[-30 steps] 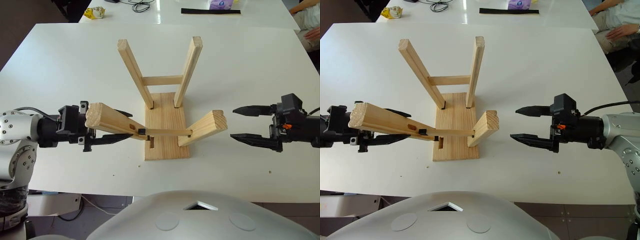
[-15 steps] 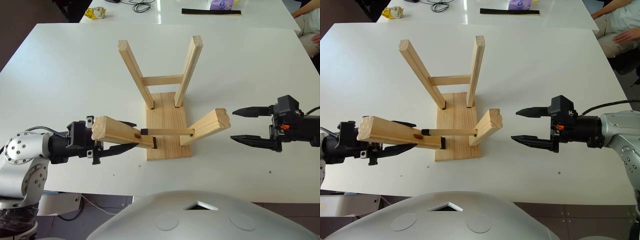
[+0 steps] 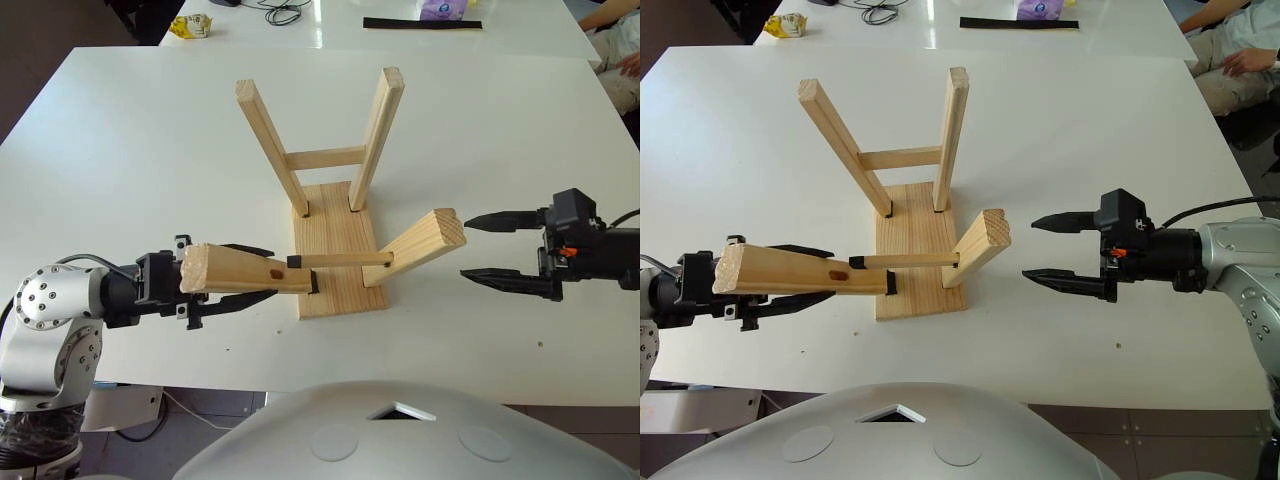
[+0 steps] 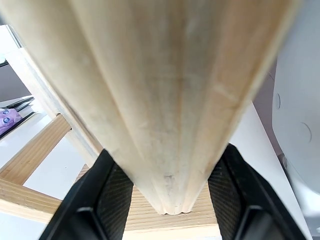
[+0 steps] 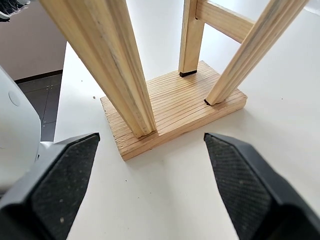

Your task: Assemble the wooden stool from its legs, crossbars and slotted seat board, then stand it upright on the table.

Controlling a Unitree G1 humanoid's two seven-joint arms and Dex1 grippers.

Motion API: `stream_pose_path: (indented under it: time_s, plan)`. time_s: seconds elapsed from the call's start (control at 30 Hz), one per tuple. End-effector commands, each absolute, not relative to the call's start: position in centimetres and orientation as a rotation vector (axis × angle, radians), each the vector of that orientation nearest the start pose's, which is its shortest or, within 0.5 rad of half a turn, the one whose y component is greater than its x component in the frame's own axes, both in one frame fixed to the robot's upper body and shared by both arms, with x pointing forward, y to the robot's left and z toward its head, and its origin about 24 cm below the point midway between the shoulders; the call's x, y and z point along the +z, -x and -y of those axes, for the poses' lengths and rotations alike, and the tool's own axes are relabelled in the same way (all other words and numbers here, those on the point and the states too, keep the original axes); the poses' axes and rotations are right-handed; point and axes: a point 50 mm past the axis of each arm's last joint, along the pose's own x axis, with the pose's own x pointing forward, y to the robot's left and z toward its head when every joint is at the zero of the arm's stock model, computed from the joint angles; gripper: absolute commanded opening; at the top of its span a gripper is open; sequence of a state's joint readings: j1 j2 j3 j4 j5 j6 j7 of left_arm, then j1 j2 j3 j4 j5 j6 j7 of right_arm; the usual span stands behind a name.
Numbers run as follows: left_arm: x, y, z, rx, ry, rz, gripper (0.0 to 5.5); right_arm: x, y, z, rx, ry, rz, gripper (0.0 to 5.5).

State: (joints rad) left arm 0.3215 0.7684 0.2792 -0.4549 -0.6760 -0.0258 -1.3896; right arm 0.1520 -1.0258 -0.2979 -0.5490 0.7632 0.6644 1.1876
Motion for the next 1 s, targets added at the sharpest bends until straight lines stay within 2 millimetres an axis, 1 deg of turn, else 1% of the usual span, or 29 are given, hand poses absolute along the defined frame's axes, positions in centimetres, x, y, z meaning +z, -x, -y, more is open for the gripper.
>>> stream_pose_path:
  time_s: [0.03,0.23,0.43,0.6,0.83,1.0]
  plan:
    - [13.1,-15.4,-23.4,-1.419,-0.370,0.009,2.06,16.4,-17.9,22.7,1.280,0.220,-0.438,3.86]
    - [12.9,-15.8,-24.2,-1.400,-0.381,-0.027,2.06,16.4,-17.8,22.9,1.277,0.227,-0.442,3.86]
    - [12.7,-15.9,-24.5,-1.390,-0.375,-0.056,2.06,16.3,-17.7,22.9,1.275,0.234,-0.443,3.86]
    - [13.4,-16.1,-24.4,-1.406,-0.338,-0.088,2.06,16.3,-17.6,22.8,1.268,0.240,-0.441,3.86]
    - [13.5,-15.5,-24.7,-1.446,-0.286,-0.209,2.06,16.4,-17.6,22.8,1.262,0.245,-0.435,3.86]
    - [13.7,-15.9,-24.4,-1.432,-0.240,-0.239,2.06,16.4,-17.7,22.5,1.275,0.249,-0.424,3.86]
